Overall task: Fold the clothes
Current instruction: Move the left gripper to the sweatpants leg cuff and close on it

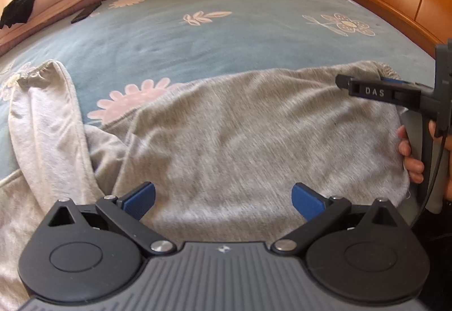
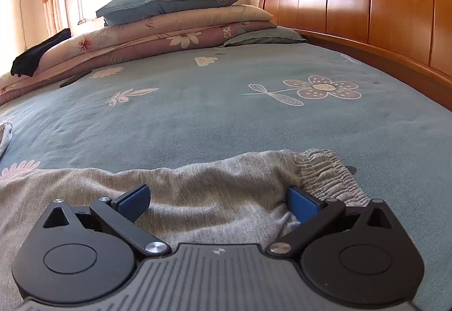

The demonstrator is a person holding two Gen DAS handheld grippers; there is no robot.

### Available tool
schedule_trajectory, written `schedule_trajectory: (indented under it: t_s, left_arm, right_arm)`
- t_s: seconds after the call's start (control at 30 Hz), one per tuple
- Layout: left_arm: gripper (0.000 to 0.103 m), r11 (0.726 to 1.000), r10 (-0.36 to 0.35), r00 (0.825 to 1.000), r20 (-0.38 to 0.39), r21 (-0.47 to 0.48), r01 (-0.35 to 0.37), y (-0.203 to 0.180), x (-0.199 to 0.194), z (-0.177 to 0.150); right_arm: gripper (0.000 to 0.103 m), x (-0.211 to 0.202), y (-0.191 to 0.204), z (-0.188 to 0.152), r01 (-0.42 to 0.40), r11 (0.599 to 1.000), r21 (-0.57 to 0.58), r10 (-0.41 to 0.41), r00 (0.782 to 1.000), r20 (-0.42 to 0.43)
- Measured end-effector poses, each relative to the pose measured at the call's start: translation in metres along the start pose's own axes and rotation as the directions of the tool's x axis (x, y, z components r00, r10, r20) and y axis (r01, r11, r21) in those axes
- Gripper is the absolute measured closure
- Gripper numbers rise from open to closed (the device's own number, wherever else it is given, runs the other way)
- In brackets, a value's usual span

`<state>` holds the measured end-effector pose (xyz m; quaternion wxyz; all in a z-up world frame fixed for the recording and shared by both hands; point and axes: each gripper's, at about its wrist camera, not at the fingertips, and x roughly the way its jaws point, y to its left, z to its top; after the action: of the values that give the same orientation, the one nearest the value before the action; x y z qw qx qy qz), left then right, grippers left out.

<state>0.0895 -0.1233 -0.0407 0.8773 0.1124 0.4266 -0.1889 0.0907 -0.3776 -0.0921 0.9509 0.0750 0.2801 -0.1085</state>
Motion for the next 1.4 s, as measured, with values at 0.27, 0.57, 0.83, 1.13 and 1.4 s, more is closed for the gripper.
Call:
schedule_trajectory:
  t_s: [0.27, 0.57, 0.83, 1.13, 1.4]
  left_arm:
    - [0.047, 0.948, 0.284, 0.958, -0.048, -0.136, -0.288, 0.085, 0.004, 0.06]
    - [0.06, 0.921, 0.286, 0.926, -0.245, -0.198, -0.337, 0.111, 0.062, 0.093]
    - [0.055, 0.861, 0.46, 0.801, -0.384, -0.026, -0.508, 0.109, 0.122, 0.116]
    - [0.08, 0.837, 0.512, 0.755, -0.41, 0.041, -0.546, 0.106, 0.136, 0.123]
    - [0.098, 0.824, 0.527, 0.761, -0.379, 0.009, -0.567, 0.118, 0.11, 0.118]
  right_arm:
    - [0.0, 0.002, 0.005, 0.0, 0.024, 0.999, -0.039, -0.024, 1.0, -0.013]
    - [0.0, 0.003, 0.004, 0.003, 0.029, 0.998, -0.05, -0.03, 0.999, -0.018]
    - [0.0, 0.003, 0.003, 0.003, 0.029, 0.998, -0.053, -0.03, 0.999, -0.019]
    - [0.0, 0.005, 0.005, 0.003, 0.03, 0.998, -0.063, -0.032, 0.999, -0.022]
    - [0.0, 0.005, 0.006, 0.003, 0.027, 0.998, -0.061, -0.029, 0.999, -0.022]
